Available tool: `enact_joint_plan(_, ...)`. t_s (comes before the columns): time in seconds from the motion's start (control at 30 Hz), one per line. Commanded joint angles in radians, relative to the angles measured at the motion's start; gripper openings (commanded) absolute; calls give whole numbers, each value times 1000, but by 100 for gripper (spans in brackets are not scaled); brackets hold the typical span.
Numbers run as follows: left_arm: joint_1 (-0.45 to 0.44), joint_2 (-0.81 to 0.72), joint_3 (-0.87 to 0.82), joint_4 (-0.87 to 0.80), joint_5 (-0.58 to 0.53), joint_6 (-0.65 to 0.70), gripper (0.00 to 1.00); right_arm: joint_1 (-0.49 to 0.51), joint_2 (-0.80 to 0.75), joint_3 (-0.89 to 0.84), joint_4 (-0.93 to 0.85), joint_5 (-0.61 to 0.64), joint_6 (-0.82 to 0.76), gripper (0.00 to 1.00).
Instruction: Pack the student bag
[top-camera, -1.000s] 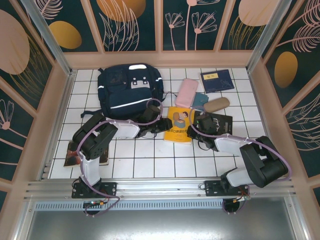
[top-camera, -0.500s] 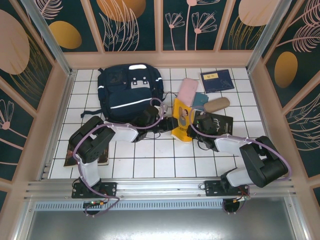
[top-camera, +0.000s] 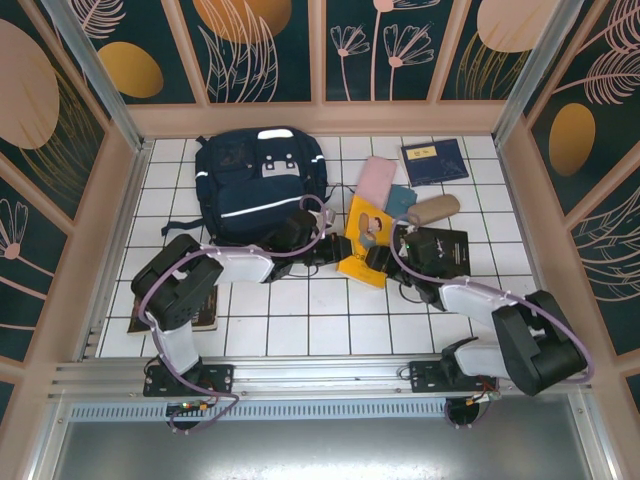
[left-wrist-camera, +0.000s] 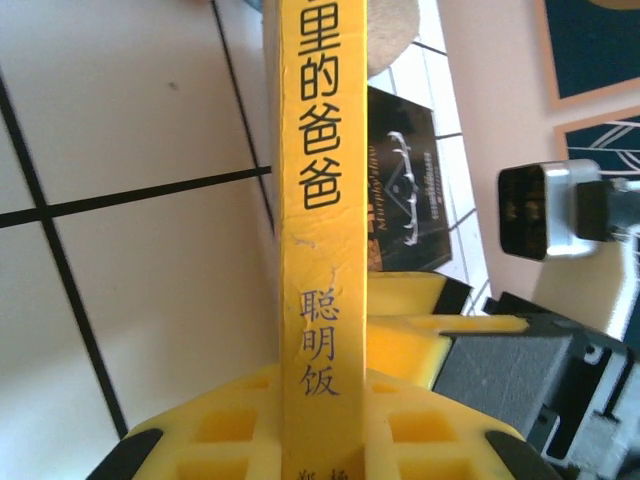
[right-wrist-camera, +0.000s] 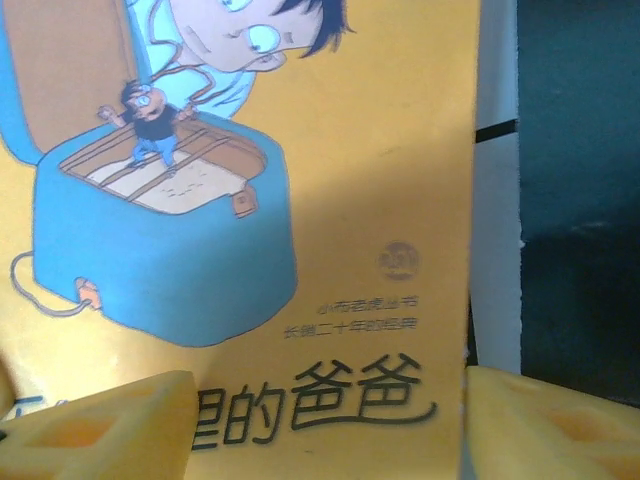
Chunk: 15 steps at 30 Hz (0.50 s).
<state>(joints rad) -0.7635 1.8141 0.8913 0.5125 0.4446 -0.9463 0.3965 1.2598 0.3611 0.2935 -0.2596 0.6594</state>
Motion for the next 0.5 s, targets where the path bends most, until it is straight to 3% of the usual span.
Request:
enact_joint_plan(0.0, 27, -82, -11, 159, 85, -14, 0, -69, -40, -51, 156, -202, 58, 76)
enact_joint_plan(0.1, 49, -95, -24, 234, 137, -53, 0, -112, -18, -66, 302, -321, 119, 82)
enact_joint_plan(0.47, 83, -114, -35, 429, 220, -181, 0, -167, 154, -68, 761, -565, 343, 80)
